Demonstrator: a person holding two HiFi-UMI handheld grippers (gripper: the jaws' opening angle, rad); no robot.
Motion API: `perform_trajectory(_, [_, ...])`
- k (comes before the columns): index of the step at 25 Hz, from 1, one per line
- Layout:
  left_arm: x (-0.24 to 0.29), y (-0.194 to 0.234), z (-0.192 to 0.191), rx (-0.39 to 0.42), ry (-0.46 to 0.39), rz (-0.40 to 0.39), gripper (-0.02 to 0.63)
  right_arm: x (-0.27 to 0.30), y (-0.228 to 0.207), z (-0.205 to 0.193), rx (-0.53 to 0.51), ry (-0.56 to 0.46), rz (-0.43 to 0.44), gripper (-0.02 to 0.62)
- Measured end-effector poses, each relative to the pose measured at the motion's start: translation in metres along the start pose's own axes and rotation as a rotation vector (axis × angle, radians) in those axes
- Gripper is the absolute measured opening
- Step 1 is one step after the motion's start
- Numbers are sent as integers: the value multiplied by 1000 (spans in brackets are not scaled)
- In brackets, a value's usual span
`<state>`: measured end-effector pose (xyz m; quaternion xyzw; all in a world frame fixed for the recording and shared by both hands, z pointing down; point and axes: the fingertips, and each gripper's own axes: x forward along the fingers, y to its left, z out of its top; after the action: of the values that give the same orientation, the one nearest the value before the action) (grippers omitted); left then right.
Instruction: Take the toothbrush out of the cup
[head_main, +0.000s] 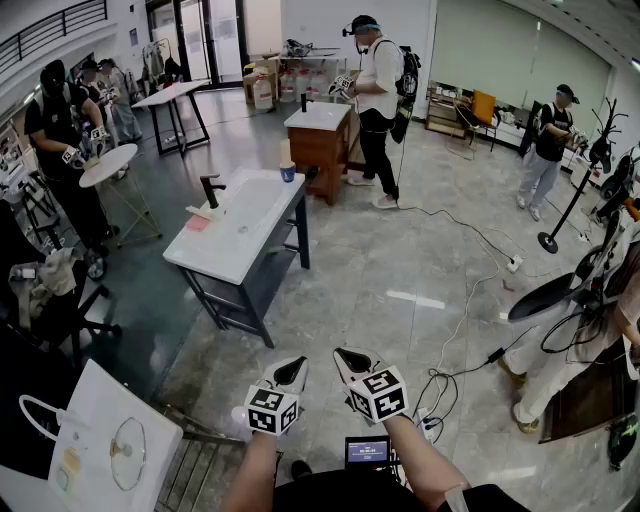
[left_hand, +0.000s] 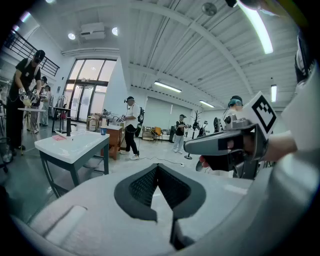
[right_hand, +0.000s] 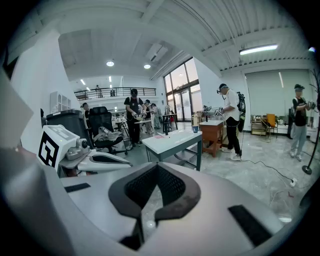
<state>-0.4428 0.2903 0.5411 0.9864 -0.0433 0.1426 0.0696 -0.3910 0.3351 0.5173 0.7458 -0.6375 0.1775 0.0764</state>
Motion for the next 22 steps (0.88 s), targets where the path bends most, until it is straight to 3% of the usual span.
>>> perform_trajectory(22, [-4,-3,-8,-19,2,33,9,-3,2,-4,16,-6,24,9])
